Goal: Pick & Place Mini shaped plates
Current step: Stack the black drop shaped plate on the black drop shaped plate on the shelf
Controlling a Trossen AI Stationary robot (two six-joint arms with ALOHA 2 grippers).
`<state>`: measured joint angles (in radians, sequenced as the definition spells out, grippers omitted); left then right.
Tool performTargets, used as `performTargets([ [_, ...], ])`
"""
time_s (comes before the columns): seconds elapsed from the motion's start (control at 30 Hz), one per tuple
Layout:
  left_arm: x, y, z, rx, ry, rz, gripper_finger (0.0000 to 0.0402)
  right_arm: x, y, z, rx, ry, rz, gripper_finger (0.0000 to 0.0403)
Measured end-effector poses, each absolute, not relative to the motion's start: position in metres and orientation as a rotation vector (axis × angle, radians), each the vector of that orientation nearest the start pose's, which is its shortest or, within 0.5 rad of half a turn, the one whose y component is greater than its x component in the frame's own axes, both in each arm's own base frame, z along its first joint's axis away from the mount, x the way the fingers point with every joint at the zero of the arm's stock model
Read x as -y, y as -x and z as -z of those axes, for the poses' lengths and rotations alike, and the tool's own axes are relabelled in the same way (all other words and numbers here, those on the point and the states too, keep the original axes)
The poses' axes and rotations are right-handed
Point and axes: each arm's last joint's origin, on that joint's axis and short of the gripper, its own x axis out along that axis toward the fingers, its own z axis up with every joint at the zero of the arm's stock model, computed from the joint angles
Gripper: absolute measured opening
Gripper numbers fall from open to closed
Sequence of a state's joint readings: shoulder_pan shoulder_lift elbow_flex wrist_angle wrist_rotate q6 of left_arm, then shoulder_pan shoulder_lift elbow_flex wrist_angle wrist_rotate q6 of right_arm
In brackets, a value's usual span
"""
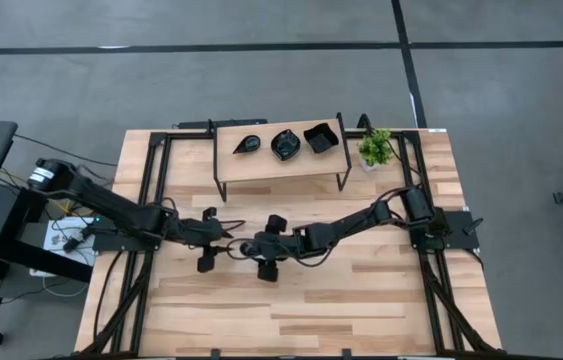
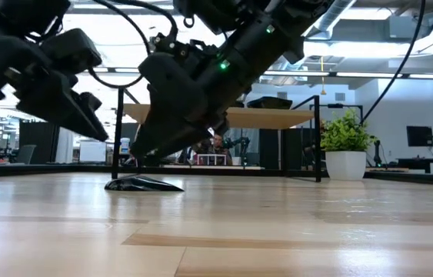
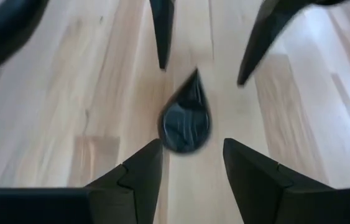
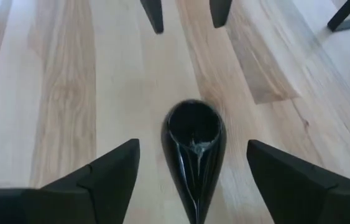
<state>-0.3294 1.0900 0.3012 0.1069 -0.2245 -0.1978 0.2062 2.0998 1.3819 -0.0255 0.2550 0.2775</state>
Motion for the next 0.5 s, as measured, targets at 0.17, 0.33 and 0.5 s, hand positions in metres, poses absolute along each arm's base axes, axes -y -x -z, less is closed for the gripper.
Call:
performTargets([
  [0.17,0.049,-0.158,-0.151,-0.766,0.017,0.059,0.0172,-0.087,-0.440,-0.152,-0.694,-0.096,0.144,0.0297],
  [0.33,0.045,-0.143,-0.156,-0.817,0.103,0.080,0.0172,-0.088,-0.442,-0.155,-0.659,-0.105,0.141,0.0297],
  [0.5,0.044,-0.129,-0.158,-0.898,0.244,0.112,0.0172,-0.087,-0.443,-0.155,-0.656,-0.095,0.138,0.0297],
])
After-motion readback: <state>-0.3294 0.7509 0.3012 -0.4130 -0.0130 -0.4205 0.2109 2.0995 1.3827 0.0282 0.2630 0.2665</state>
